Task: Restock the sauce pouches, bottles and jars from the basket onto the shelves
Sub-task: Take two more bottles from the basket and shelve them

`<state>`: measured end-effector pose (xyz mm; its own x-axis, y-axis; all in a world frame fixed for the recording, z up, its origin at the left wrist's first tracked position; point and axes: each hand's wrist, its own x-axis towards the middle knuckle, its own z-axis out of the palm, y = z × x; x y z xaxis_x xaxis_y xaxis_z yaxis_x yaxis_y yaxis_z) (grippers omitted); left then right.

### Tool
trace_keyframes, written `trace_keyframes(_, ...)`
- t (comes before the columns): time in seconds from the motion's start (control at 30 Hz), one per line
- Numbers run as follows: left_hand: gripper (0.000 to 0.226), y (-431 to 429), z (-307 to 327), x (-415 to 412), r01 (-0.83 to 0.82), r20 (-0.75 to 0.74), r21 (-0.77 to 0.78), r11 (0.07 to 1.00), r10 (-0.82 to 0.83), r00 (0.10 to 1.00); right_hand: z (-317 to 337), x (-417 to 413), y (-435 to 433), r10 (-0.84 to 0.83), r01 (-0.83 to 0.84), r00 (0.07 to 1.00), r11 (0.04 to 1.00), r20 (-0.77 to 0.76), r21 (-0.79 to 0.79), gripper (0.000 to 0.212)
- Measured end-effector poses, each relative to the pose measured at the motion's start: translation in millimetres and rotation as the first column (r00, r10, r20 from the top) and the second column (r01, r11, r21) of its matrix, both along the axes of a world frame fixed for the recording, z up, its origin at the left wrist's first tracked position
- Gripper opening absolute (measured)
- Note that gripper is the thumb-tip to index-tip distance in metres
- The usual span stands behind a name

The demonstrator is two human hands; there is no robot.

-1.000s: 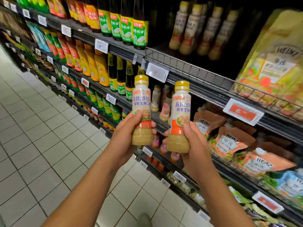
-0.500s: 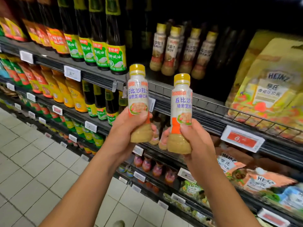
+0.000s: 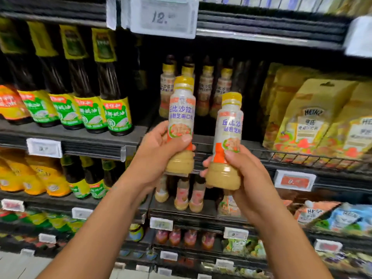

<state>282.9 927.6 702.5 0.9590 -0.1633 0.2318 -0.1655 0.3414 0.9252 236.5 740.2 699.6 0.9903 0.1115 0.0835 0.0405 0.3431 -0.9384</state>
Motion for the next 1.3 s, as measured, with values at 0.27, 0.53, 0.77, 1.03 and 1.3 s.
trace_keyframes(0.27,0.028,-8,22,43,0.029,0.09,0.16,0.987,-0.044,0.995,30,26,-7,-0.222,0.221,0.975,0.972,0.002,-0.076,0.033)
trace_keyframes(0.53,0.049,-19,27,83,-0.021,0.162,0.323,0.946,-0.033,0.986,46,65,-27,-0.291,0.322,0.945,0.907,0.15,-0.272,0.034)
trace_keyframes(0.77,0.061,-25,22,100,-0.116,0.2,0.526,0.843,0.011,0.98,38,87,-34,-0.332,0.404,0.914,0.803,0.233,-0.438,0.038)
trace_keyframes(1.03,0.074,-34,25,103,-0.131,0.169,0.69,0.712,0.018,0.985,38,99,-40,-0.242,0.327,0.944,0.579,0.225,-0.747,0.046)
trace_keyframes(1.3,0.07,-30,31,101,-0.152,0.148,0.832,0.533,0.052,0.988,38,101,-43,-0.235,0.285,0.953,0.466,0.193,-0.838,0.056)
